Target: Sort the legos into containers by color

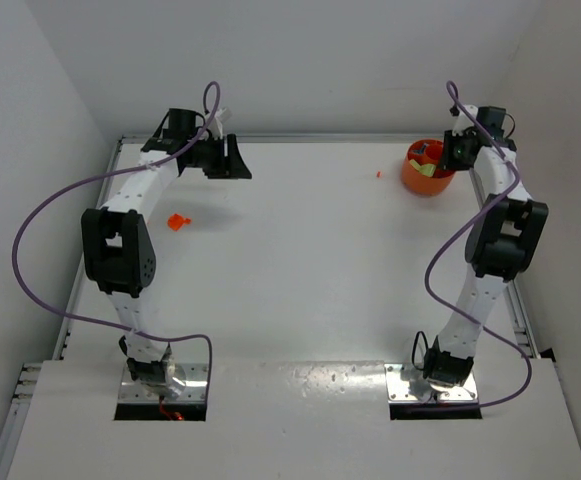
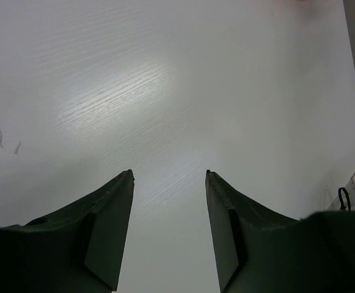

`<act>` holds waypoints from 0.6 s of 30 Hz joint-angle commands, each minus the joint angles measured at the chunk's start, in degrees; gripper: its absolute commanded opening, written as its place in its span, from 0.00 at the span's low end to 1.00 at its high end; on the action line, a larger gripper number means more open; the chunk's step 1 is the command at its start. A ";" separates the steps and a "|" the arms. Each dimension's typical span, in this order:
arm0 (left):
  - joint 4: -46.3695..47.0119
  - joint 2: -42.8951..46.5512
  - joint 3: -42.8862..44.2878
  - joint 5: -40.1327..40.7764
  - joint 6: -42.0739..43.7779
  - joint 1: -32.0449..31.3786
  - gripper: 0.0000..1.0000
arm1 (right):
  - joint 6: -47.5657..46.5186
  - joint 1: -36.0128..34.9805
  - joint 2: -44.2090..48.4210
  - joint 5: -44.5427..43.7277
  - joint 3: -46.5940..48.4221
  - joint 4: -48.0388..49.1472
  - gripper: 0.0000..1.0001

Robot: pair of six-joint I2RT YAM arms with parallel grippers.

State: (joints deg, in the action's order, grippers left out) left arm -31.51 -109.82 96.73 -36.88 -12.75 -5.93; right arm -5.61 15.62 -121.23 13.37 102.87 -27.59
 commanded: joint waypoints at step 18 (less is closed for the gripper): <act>-0.05 0.04 2.32 -1.52 -0.61 -0.13 0.55 | -0.46 0.03 -1.99 -2.64 2.95 1.93 0.35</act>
State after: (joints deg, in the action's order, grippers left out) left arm -31.68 -109.82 96.82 -37.52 -12.78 -5.91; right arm -6.20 15.62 -123.55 11.40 103.18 -27.49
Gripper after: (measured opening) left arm 0.552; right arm 0.342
